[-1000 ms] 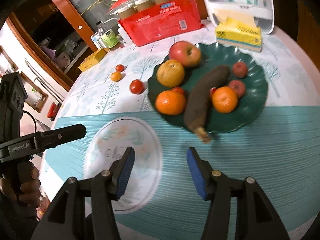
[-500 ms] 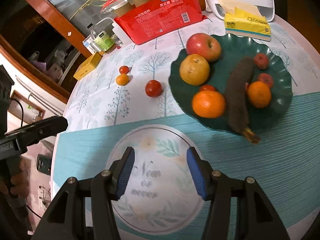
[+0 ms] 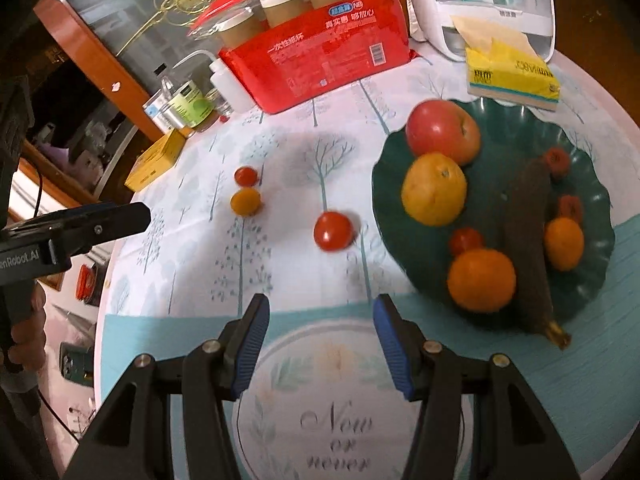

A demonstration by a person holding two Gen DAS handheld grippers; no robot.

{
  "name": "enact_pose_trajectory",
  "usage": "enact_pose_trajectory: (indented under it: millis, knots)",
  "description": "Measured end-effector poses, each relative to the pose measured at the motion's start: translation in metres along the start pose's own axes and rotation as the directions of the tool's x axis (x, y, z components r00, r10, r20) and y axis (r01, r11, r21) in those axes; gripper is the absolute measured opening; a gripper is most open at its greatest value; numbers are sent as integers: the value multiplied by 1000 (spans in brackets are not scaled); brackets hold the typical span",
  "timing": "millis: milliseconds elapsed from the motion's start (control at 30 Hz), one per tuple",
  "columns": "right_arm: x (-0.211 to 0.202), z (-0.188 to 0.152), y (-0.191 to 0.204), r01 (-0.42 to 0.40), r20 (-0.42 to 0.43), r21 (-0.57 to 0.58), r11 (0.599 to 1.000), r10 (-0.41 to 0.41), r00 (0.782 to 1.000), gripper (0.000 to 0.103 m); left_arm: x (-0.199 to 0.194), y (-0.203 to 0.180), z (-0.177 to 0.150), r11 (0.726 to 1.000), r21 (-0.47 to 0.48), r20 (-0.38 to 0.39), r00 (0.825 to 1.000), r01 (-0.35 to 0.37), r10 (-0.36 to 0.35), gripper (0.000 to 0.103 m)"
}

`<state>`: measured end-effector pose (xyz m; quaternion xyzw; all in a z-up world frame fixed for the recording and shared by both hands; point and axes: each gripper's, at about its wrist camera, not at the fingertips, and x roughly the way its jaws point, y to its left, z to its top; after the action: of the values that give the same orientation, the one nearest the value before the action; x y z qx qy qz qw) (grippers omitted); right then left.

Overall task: Organize fruits
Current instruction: 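Move both open tools toward the remaining small orange and red tomatoes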

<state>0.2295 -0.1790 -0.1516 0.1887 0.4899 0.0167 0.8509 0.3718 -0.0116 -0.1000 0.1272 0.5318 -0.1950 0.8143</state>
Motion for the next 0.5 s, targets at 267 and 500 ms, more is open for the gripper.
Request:
enact_pose_trajectory:
  millis: [267, 500]
  knots:
    - [25, 25, 11, 68, 40, -2, 998, -68, 997, 55, 37, 13, 33, 1000, 12, -9, 1000, 11, -11, 85]
    - [43, 27, 15, 189, 87, -1, 982, -188, 978, 55, 72, 26, 43, 999, -24, -38, 998, 39, -40, 85]
